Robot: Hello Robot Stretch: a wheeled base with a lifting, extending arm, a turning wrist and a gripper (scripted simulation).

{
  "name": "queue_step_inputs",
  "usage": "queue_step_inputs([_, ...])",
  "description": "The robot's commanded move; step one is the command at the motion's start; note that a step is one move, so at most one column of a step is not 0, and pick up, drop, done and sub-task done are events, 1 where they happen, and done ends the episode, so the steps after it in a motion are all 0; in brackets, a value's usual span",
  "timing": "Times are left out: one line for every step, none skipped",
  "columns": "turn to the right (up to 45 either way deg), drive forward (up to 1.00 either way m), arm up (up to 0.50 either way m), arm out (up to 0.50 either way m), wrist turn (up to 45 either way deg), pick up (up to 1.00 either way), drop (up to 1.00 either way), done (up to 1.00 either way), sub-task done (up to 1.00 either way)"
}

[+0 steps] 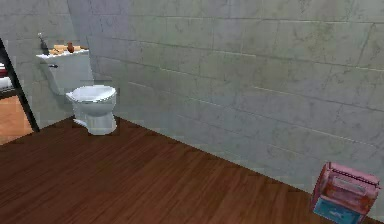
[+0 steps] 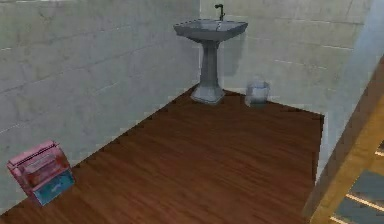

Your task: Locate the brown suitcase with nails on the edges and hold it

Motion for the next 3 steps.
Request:
queue_step_inputs([0.0, 0.10, 0.00, 0.00, 0.0, 0.00, 0.00, 0.00, 0.00])
queue_step_inputs([12.0, 0.00, 0.00, 0.00, 0.0, 0.00, 0.00, 0.00, 0.00])
queue_step_inputs([0.0, 0.45, 0.00, 0.00, 0.0, 0.00, 0.00, 0.00, 0.00])
